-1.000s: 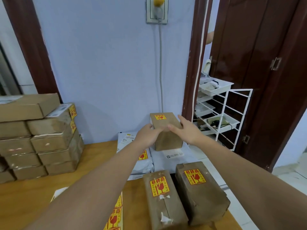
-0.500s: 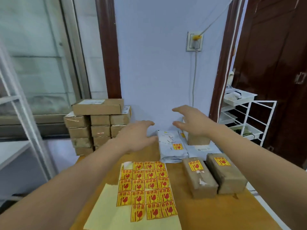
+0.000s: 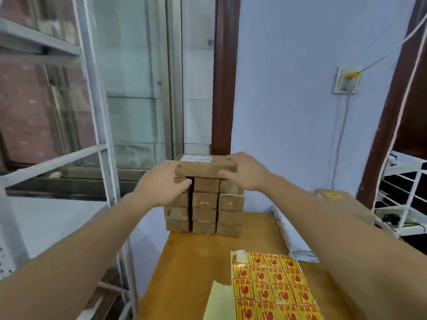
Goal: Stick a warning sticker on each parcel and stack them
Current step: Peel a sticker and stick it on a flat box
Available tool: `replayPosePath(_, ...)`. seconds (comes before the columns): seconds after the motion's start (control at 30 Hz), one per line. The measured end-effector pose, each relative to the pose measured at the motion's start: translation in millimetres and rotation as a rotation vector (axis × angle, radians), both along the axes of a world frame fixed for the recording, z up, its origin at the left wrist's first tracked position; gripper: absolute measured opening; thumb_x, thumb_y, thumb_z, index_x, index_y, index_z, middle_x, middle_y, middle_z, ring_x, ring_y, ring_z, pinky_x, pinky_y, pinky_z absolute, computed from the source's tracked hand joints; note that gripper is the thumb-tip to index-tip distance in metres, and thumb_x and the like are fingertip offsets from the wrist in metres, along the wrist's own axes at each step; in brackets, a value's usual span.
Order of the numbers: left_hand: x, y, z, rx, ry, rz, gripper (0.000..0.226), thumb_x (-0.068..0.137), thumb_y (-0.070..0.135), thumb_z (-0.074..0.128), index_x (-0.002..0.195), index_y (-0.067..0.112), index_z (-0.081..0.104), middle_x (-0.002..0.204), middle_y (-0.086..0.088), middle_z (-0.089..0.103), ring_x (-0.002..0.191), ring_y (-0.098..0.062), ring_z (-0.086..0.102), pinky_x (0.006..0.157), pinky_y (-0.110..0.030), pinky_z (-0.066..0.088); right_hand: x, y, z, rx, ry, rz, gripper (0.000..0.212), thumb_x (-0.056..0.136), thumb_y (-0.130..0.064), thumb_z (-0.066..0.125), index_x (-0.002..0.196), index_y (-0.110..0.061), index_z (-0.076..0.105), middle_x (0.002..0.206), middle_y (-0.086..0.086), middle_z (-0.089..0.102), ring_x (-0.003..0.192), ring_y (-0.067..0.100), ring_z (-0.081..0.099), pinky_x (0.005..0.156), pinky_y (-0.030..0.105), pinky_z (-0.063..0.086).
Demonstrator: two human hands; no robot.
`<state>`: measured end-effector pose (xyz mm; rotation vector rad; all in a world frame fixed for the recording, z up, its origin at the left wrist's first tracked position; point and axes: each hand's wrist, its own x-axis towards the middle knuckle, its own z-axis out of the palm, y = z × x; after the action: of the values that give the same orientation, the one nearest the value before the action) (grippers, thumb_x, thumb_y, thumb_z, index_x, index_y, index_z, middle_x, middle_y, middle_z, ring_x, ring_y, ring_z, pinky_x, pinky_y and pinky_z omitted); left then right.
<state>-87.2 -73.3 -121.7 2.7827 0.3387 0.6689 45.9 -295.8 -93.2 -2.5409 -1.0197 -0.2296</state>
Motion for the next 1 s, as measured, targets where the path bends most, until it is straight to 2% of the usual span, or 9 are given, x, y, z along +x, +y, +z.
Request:
replayPosePath(0.13,31.4,34.8,3.1,-0.013,-0.004,0.032,0.073,0.095,0.067,0.049,0.157,0.029,0.036,0.162,0.002,0.032,0.143,-0.024,0.04,0.113,-0.047,0.039,32.5,31.1,0.5,0.014,0.053,-0.124,0.081,0.092,-0.073,0.044,0.158,-0.027,0.03,0.163,0.007,0.024,0.147,0.031,0.029,0.115,0.046,0.033)
replayPosePath(0.23,59.6,50.1,1.0,-0.145,-0.039,0.047,0.077,0.094,0.074,0.043,0.16,0.035,0.028,0.167,-0.002,0.026,0.149,-0.029,0.032,0.118,-0.052,0.032,54.9,47.8,0.3,0.01,0.135,-0.183,0.09,0.09,-0.079,0.038,0.16,-0.027,0.022,0.166,0.013,0.018,0.151,0.033,0.024,0.118,0.048,0.027)
replayPosePath(0.3,75.4,54.1,-4.0,-0.243,-0.063,0.035,0.079,0.093,0.079,0.039,0.16,0.039,0.024,0.164,-0.003,0.034,0.143,-0.031,0.042,0.116,-0.051,0.035,66.2,55.0,-4.2,0.002,0.185,-0.207,0.096,0.086,-0.085,0.036,0.161,-0.028,0.018,0.167,0.015,0.017,0.152,0.033,0.022,0.12,0.047,0.025)
replayPosePath(0.37,86.0,53.0,-12.9,-0.303,-0.071,0.03,0.079,0.092,0.082,0.034,0.16,0.043,0.021,0.157,-0.002,0.047,0.123,-0.028,0.061,0.108,-0.049,0.045,73.1,60.2,-10.1,-0.012,0.218,-0.217,0.1,0.083,-0.089,0.035,0.161,-0.029,0.016,0.166,0.015,0.019,0.152,0.033,0.021,0.12,0.047,0.026)
replayPosePath(0.43,94.3,52.0,-23.6,-0.297,-0.071,0.047,0.078,0.092,0.083,0.03,0.159,0.046,0.019,0.149,-0.002,0.056,0.119,-0.03,0.063,0.106,-0.049,0.047,76.8,65.2,-17.4,-0.001,0.233,-0.207,0.103,0.081,-0.091,0.034,0.161,-0.028,0.017,0.166,0.011,0.024,0.152,0.031,0.023,0.12,0.047,0.027)
replayPosePath(0.57,100.7,52.4,-37.4,-0.236,-0.059,0.091,0.072,0.094,0.081,0.029,0.157,0.048,0.023,0.154,-0.004,0.05,0.144,-0.03,0.04,0.116,-0.052,0.032,79.2,69.2,-29.0,0.086,0.286,-0.181,0.099,0.084,-0.087,0.037,0.16,-0.025,0.024,0.162,0.004,0.034,0.146,0.028,0.035,0.116,0.041,0.032)
replayPosePath(0.7,102.0,52.0,-36.7,-0.234,-0.067,0.089,0.065,0.098,0.073,0.033,0.156,0.043,0.03,0.16,-0.001,0.042,0.152,-0.024,0.027,0.121,-0.054,0.022,77.7,68.0,-30.1,0.163,0.266,-0.176,0.097,0.086,-0.084,0.039,0.159,-0.022,0.026,0.16,0.006,0.036,0.145,0.028,0.037,0.112,0.04,0.034)
replayPosePath(0.9,82.2,33.1,-21.5,-0.299,-0.242,0.039,0.059,0.101,0.065,0.038,0.154,0.039,0.036,0.157,0.0,0.046,0.146,-0.027,0.038,0.12,-0.055,0.031,59.4,53.4,-8.6,0.266,0.106,-0.165,0.078,0.099,-0.068,0.034,0.159,-0.018,0.028,0.151,0.011,0.047,0.135,0.029,0.047,0.102,0.037,0.041)
replayPosePath(1.0,65.7,8.1,-11.3,-0.36,-0.362,-0.014,0.055,0.102,0.059,0.042,0.153,0.039,0.037,0.152,0.002,0.051,0.136,-0.024,0.048,0.113,-0.051,0.042,39.3,32.5,5.1,0.367,0.08,-0.145,0.073,0.1,-0.062,0.04,0.159,-0.02,0.027,0.153,0.011,0.043,0.136,0.028,0.045,0.108,0.038,0.04)
